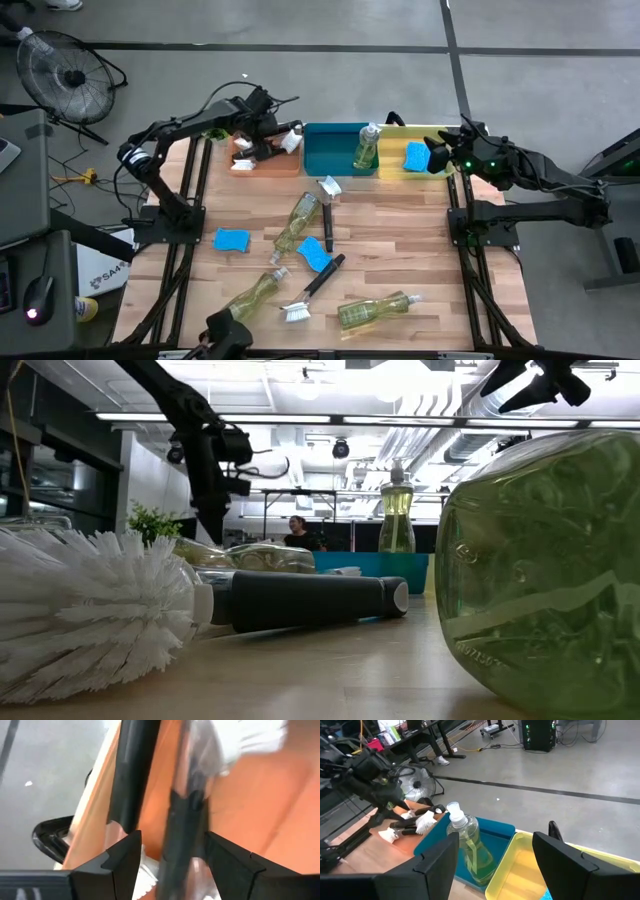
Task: Pick & Place Kitchen Sink Supplies
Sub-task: Put the green dishwashing liquid bottle into the blue bin
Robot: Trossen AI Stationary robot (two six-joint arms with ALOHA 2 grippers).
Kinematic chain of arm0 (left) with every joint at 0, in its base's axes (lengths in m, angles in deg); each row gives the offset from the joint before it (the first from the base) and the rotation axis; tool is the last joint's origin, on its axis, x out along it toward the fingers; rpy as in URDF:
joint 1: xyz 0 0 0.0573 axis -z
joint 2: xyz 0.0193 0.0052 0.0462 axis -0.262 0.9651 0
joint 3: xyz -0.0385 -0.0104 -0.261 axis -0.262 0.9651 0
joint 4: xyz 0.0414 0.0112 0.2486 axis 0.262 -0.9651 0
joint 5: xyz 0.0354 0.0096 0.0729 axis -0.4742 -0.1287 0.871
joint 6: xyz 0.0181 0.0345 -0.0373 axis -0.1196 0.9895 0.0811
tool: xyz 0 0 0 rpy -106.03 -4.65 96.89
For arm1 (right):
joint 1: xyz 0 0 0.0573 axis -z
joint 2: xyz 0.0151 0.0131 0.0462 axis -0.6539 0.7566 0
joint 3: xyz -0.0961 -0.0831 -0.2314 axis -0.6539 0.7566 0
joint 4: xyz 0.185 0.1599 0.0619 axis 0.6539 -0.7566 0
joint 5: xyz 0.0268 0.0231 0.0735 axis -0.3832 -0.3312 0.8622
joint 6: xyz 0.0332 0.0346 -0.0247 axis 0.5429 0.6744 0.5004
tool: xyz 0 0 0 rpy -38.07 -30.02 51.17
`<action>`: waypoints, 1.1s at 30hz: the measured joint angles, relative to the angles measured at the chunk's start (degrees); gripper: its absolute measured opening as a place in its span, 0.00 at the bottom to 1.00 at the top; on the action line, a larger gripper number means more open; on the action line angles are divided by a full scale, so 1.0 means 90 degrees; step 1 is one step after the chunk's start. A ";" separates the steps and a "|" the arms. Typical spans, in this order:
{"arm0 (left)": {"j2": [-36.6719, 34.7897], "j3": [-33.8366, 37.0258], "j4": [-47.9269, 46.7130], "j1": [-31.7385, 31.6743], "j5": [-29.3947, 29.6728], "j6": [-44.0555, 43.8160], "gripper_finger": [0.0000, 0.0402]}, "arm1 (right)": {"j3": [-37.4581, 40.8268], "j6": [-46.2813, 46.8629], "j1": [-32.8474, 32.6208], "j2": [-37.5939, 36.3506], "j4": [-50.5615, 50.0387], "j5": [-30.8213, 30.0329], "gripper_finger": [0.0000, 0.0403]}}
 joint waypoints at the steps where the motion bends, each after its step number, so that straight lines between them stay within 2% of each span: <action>1: -0.0099 0.0000 -0.0032 0.0000 -0.0125 -0.0062 0.52 | 0.0000 -0.0020 0.0000 0.0000 -0.0001 0.0029 0.62; 9: -0.0760 0.0000 -0.0050 0.0231 -0.1267 -0.1419 0.52 | 0.0000 -0.0254 0.0000 0.0000 -0.0001 0.0227 0.62; 15: -0.0903 0.0000 0.0063 0.1167 -0.1316 -0.2575 0.52 | 0.0000 -0.0563 0.0000 0.0000 -0.0003 0.0725 0.62; 25: -0.0908 0.0000 0.0885 0.3108 -0.0356 -0.4638 0.52 | 0.0000 -0.0854 0.0000 -0.0002 -0.0256 0.1314 0.62; 30: -0.0890 0.0000 0.1236 0.3809 0.0300 -0.5524 0.52 | 0.0000 -0.0808 -0.0002 -0.0002 -0.0567 0.1583 0.62; 33: -0.0867 0.0000 0.1349 0.4043 0.0610 -0.6390 0.53 | 0.0000 -0.0744 0.0000 -0.0002 -0.0720 0.1586 0.62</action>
